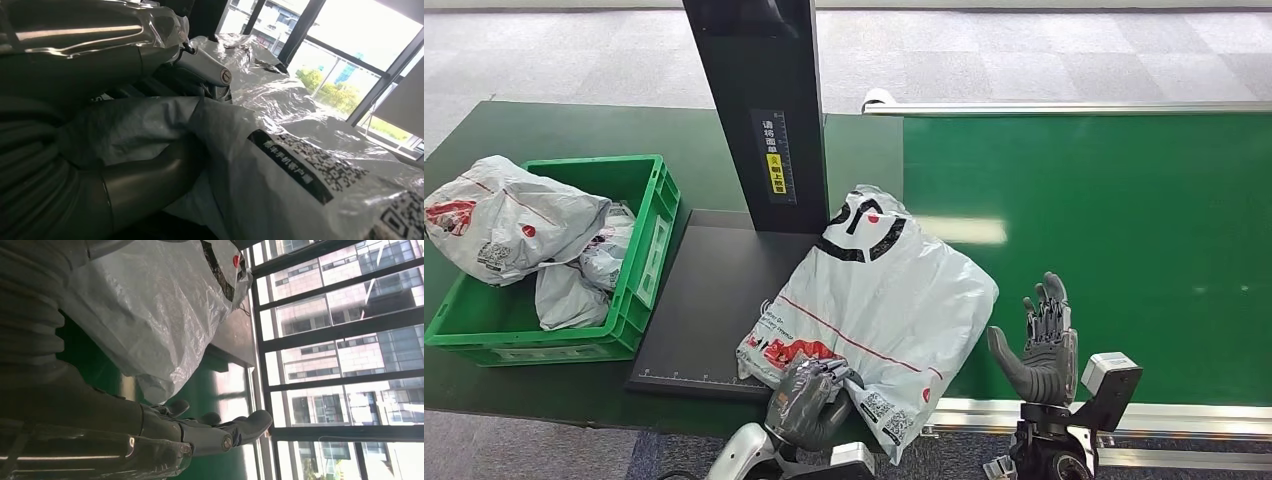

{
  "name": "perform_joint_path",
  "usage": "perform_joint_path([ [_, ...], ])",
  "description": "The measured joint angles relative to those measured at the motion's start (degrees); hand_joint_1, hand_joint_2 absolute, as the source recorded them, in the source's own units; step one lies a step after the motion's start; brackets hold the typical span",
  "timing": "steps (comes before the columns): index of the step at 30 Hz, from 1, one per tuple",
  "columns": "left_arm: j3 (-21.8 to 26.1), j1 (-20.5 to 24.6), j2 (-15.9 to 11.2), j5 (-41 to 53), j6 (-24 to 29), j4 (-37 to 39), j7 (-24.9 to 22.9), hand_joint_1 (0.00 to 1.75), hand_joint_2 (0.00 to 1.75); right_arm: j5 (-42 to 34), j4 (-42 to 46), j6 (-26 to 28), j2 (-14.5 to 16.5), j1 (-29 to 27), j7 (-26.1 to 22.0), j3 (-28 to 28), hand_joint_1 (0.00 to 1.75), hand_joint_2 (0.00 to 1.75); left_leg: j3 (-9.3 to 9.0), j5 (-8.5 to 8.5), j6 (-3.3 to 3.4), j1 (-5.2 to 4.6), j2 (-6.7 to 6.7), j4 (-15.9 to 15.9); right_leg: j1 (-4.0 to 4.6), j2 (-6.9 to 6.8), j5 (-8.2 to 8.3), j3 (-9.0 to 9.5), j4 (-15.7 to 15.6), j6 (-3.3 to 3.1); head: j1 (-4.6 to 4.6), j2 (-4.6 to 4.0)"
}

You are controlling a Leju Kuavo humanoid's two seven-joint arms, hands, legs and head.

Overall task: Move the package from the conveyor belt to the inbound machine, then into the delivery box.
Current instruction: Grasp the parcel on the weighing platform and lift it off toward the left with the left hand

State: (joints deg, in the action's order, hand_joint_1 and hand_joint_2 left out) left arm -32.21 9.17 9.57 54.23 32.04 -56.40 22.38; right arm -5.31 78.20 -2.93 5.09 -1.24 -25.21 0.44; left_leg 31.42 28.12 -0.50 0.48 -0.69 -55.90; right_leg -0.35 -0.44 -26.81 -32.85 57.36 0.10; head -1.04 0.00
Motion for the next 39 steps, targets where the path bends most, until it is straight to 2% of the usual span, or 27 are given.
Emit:
perform_joint_path([
  [6, 0.6, -0.4, 0.0, -1.5, -0.1, -1.1, 0.8, 1.75, 1.75, 0.0, 0.0, 0.2, 0.0, 0.0, 0.0, 0.1, 0.00, 1.75, 0.00, 0.00, 0.00, 0.00, 0.00, 0.0, 0.00, 0.00, 0.00, 0.00, 0.0, 0.00, 0.00, 0.00],
  [9, 1.6, -1.3, -0.8, -2.6, -0.1, -5.9, 1.0, 1.75, 1.75, -0.3, 0.0, 0.7, -0.1, 0.0, 0.0, 0.1, 0.00, 1.75, 0.02, 0.00, 0.00, 0.01, -0.01, 0.0, 0.01, 0.00, 0.00, -0.01, 0.0, 0.00, 0.01, 0.00],
  [13, 5.8, -1.5, -4.0, -2.0, -0.3, -16.8, 0.8, 1.75, 1.75, -0.8, 0.0, 1.2, -0.3, -0.1, -0.1, 0.1, 0.00, 1.75, 0.01, -0.02, -0.02, 0.05, -0.01, 0.0, 0.05, 0.00, 0.01, -0.01, 0.0, -0.01, 0.01, 0.00],
  [19, 14.9, 0.2, -10.9, -2.5, 0.9, -31.7, 1.5, 1.75, 1.75, -1.0, -0.1, 1.2, -0.5, -0.1, -0.7, 0.0, 0.00, 1.75, -0.02, -0.07, -0.08, 0.10, -0.01, 0.0, 0.13, 0.00, 0.01, 0.00, 0.0, -0.03, 0.00, 0.00],
  [24, 18.0, 0.4, -13.1, -2.1, 2.5, -36.5, 2.1, 1.75, 1.75, -1.0, -0.1, 1.1, -0.5, -0.1, -0.8, 0.0, 0.00, 1.75, 0.02, -0.07, -0.08, 0.08, -0.01, 0.0, 0.09, 0.00, 0.01, -0.01, 0.0, -0.03, 0.03, 0.00],
  [27, 20.0, 1.9, -16.8, -3.7, 5.4, -38.5, 1.5, 1.75, 1.75, -1.0, -0.4, 1.0, -0.6, 0.2, -1.0, -0.1, 0.00, 1.75, 0.03, -0.07, -0.08, 0.08, -0.01, 0.0, 0.09, 0.00, 0.01, -0.02, 0.0, -0.03, 0.03, 0.00],
  [33, 31.0, 9.9, -24.9, -5.7, 4.6, -38.4, 1.1, 1.75, 1.75, -1.1, -2.0, 0.9, -1.0, 1.4, -1.7, -0.2, 0.00, 1.75, -0.01, -0.16, -0.22, 0.16, -0.01, 0.0, 0.19, 0.01, 0.03, -0.02, 0.1, -0.07, 0.03, 0.00],
  [39, 40.1, 20.2, -33.7, -8.8, 4.7, -23.8, 1.1, 1.75, 1.75, -1.4, -2.5, 1.0, -1.4, 1.7, -1.6, -0.3, 0.00, 1.75, -0.02, -0.21, -0.26, 0.18, -0.09, 0.0, 0.22, 0.06, 0.06, -0.07, 0.1, -0.11, 0.02, 0.00],
])
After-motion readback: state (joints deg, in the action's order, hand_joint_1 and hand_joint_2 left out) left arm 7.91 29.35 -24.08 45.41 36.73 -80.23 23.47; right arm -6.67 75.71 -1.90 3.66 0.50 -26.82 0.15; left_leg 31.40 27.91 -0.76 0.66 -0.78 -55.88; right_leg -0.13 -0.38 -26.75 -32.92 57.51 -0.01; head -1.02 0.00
